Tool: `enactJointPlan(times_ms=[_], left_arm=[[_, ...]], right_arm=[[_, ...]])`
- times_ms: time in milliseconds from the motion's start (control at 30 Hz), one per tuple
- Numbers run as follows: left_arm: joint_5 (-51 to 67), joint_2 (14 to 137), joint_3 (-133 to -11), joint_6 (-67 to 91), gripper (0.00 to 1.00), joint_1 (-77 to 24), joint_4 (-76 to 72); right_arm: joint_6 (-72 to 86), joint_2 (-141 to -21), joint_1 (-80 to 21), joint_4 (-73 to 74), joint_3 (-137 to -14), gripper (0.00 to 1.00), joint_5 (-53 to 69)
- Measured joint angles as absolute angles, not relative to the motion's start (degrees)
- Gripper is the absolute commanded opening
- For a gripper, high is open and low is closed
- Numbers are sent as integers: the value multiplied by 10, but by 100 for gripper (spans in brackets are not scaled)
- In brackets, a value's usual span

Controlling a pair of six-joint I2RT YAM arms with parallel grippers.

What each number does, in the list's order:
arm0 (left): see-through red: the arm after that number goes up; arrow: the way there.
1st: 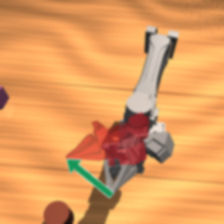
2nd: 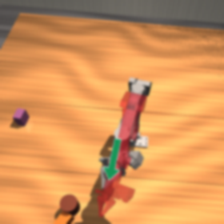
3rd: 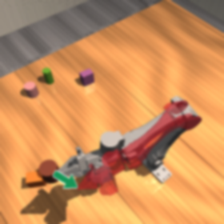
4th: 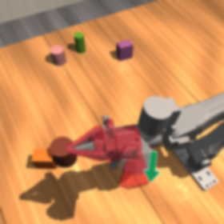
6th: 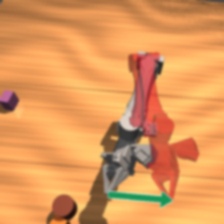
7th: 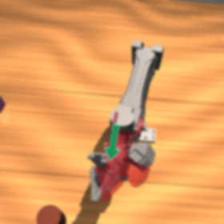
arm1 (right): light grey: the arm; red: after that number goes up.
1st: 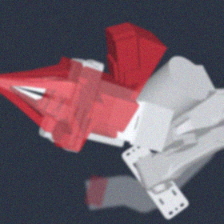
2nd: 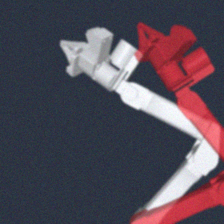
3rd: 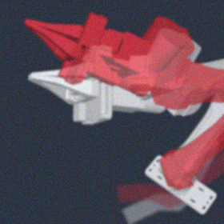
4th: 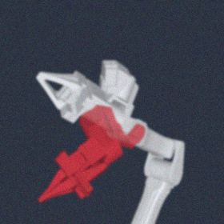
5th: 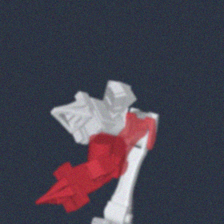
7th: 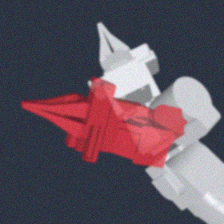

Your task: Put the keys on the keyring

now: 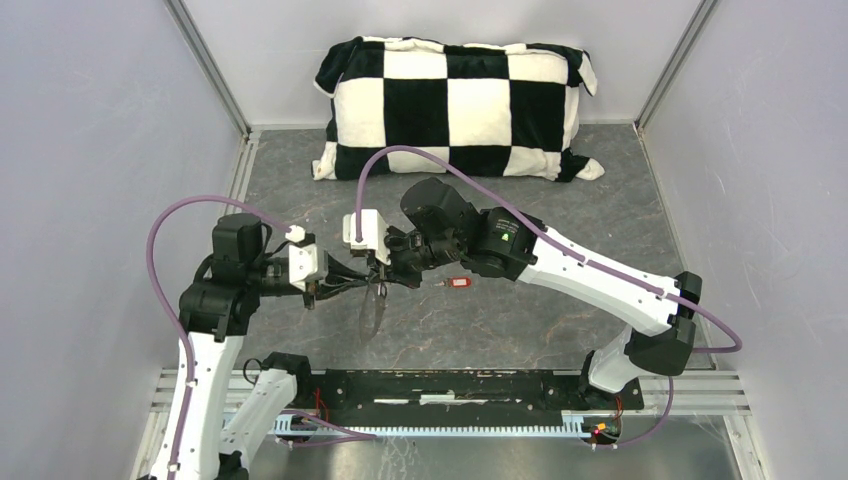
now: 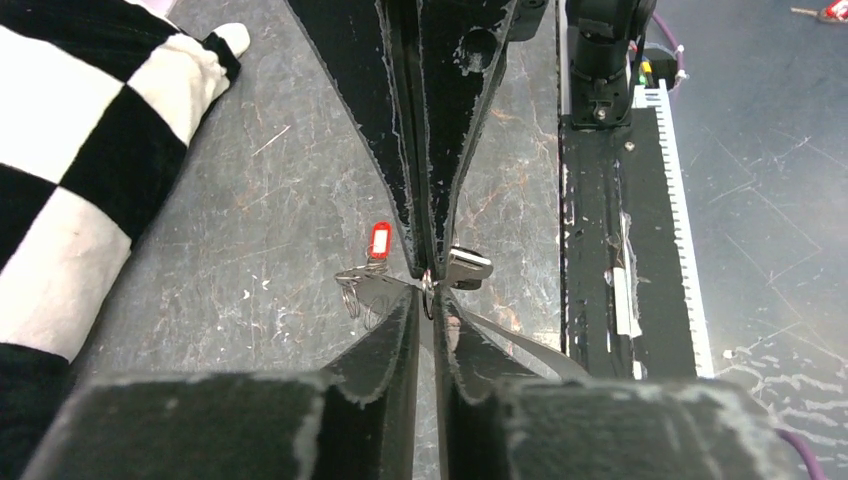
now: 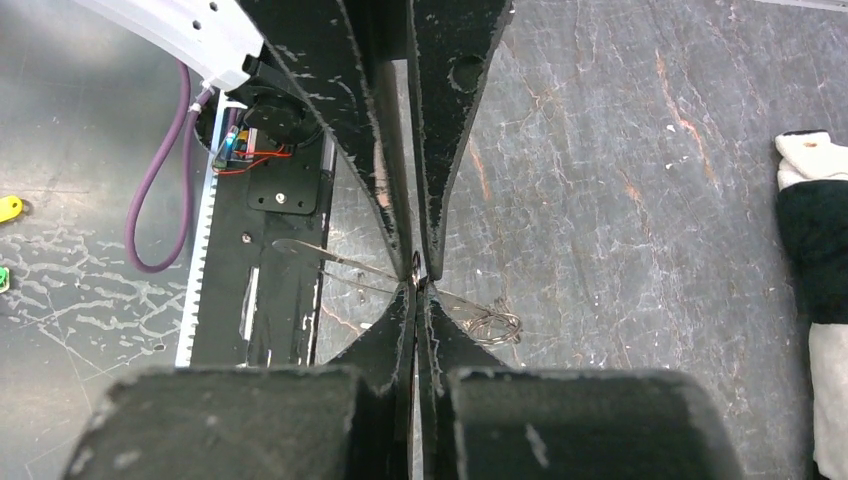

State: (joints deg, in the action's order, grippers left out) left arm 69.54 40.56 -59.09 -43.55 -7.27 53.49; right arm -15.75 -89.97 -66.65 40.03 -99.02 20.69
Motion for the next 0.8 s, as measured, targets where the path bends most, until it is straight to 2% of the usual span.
enactJointPlan(times_ms=[67,200,233,300,333,467,533,733,800], left_arm=[[695,418,-602,-456,3,-73,558],[696,438,-618,-491,2,-75,589],[696,440,-620,-495,4,-75,594],[695,441,-620,-501,17,-76,602],[695,442,-620,-502,20,-76,604],[695,444,-620,-503,22,-83,611],[695,447,-622,-503,20,-85,612],[691,457,-628,-504,3,-88,614],[690,457,-630,-518,2,-88,619]], right_arm=[[-158,-900,-667,403,-991,0,206],[-158,-903,-667,409,-996,0,206],[-158,-906,-667,413,-1000,0,207],[-158,-911,-667,418,-1005,1,207],[-158,-912,-667,421,-1007,0,207],[-158,-918,-667,422,-1013,0,208],[-158,-919,-667,424,-1015,0,208],[-158,-919,-667,430,-1020,0,208],[-158,-919,-667,430,-1020,0,209]])
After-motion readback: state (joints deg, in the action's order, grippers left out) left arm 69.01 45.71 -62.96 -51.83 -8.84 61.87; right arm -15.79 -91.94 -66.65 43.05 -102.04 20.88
